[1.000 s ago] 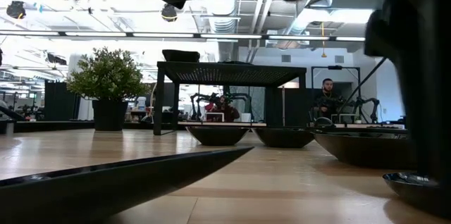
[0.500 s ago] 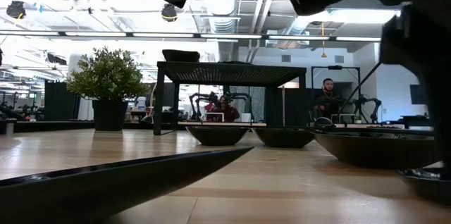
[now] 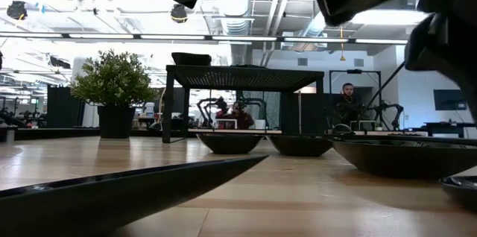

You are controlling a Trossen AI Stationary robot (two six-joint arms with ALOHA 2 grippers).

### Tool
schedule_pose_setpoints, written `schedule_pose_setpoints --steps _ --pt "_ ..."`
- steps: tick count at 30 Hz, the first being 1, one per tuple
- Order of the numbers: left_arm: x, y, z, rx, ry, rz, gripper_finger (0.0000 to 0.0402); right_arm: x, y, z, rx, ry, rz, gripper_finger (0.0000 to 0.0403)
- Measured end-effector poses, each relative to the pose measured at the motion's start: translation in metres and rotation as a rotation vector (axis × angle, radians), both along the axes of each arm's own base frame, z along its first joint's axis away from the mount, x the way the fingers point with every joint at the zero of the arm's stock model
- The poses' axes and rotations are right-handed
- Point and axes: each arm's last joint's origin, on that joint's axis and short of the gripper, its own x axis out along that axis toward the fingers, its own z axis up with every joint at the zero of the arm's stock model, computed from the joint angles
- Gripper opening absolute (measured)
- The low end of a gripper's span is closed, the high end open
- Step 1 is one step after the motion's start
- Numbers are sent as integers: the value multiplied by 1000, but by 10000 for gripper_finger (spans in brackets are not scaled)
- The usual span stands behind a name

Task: Pick & Place Mini shaped plates
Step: Stack the drop shaped plate on top of the drop shaped plates on the shelf

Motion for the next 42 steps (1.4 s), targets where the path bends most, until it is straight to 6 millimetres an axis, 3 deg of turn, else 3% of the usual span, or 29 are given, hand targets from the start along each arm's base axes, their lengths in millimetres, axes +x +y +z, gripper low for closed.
schedule_pose_setpoints --steps 6,11,23,28,33,42 --pt "0 0 0 -3 -2 1 92 -3 -2 15 -42 41 6 103" --pt "0 0 0 -4 -2 2 92 -4 -1 13 -74 23 6 108" --pt "0 0 0 -20 2 10 92 -4 0 5 -61 10 35 190" --pt "0 0 0 -20 3 10 92 -6 -2 -1 -79 20 61 198" --pt "0 0 0 -20 3 10 92 -9 -3 -7 -49 44 64 157" --pt "0 0 0 -20 2 10 92 -3 -3 -2 -18 16 154 12"
